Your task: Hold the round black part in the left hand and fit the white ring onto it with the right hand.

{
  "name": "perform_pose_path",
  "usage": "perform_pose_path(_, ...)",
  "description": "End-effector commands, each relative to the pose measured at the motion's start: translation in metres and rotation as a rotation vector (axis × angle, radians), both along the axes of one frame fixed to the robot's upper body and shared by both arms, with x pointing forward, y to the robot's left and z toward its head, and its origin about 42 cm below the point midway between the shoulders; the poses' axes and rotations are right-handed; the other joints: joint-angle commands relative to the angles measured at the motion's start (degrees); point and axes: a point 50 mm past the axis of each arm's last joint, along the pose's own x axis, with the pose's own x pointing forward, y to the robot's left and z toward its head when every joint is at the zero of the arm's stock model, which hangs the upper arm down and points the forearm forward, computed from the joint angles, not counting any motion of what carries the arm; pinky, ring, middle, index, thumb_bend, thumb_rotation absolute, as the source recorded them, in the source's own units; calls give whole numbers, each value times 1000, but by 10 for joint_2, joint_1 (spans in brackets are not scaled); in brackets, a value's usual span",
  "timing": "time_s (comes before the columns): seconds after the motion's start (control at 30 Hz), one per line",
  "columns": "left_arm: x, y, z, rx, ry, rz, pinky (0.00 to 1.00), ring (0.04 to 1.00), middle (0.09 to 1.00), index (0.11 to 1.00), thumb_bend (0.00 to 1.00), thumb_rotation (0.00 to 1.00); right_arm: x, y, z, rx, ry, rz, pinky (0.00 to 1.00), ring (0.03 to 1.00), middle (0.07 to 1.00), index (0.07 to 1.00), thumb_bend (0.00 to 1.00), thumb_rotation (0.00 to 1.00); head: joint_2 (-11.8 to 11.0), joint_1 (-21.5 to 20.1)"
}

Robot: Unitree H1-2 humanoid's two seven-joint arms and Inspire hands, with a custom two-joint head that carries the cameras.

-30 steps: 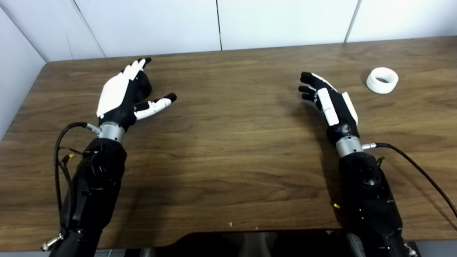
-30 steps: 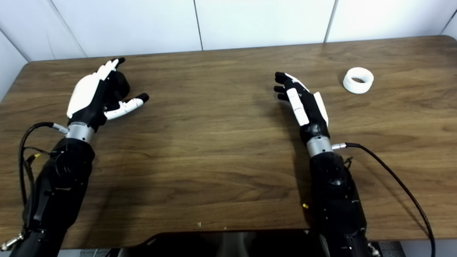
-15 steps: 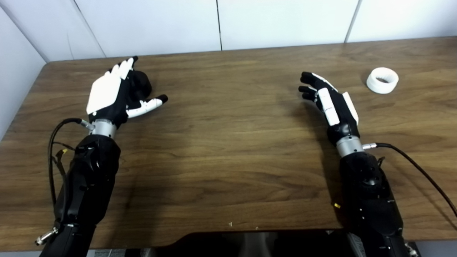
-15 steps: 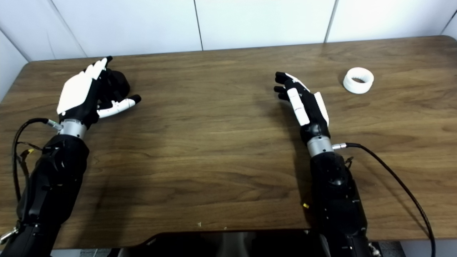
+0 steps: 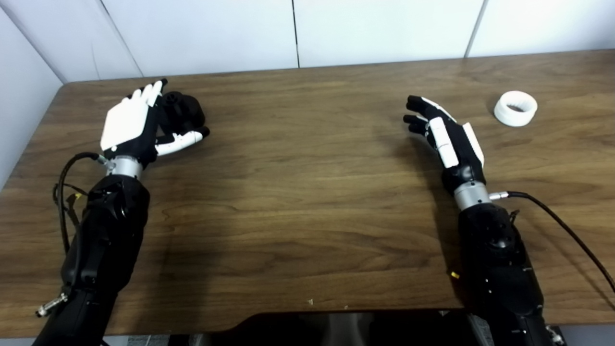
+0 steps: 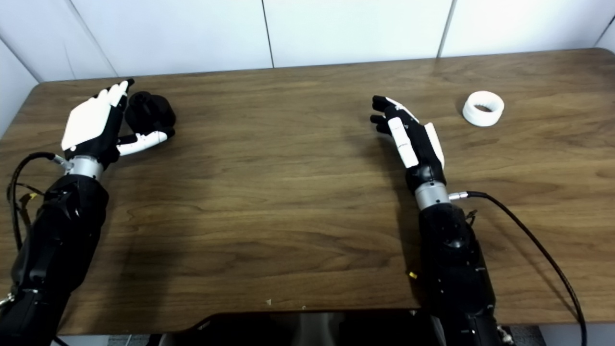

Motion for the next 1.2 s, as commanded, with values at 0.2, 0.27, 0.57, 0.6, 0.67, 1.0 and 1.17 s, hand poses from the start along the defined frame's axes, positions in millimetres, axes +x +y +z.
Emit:
perform_pose_path(0.2, 18, 19, 32, 68, -80, 48, 1000, 1000, 1000, 1000, 987, 728, 5, 0, 9, 0, -62, 11, 792, 785, 836, 810, 635, 949, 0, 0)
perform_pose_path(0.27, 19, 20, 32, 67, -82, 52, 1000, 1000, 1000, 1000, 989, 729, 6, 0, 9, 2, -64, 12, 802, 789, 838, 811, 639, 945, 0, 0)
perform_pose_path(0.57, 21, 25, 33, 77, -70, 85, 1000, 1000, 1000, 1000, 976, 712, 6, 0, 10, 5, -65, 13, 797, 780, 834, 804, 640, 944, 0, -3)
perform_pose_path(0.6, 22, 26, 33, 78, -63, 88, 1000, 1000, 1000, 1000, 979, 714, 5, 0, 10, 2, -65, 12, 796, 781, 834, 804, 642, 945, 0, -3)
perform_pose_path(0.67, 24, 27, 32, 78, -53, 89, 1000, 1000, 1000, 1000, 997, 719, 4, -1, 10, -5, -66, 11, 795, 778, 834, 802, 640, 946, 0, -2)
perform_pose_path(1.0, 40, 40, 25, 12, 3, 100, 1000, 1000, 1000, 957, 1000, 699, 3, -2, 10, -13, -67, 11, 802, 776, 835, 803, 646, 951, -1, -4)
perform_pose_path(1.17, 49, 42, 23, -11, 34, 123, 1000, 1000, 1000, 938, 1000, 682, 3, -2, 10, -3, -68, 15, 806, 781, 835, 800, 636, 945, -2, -10)
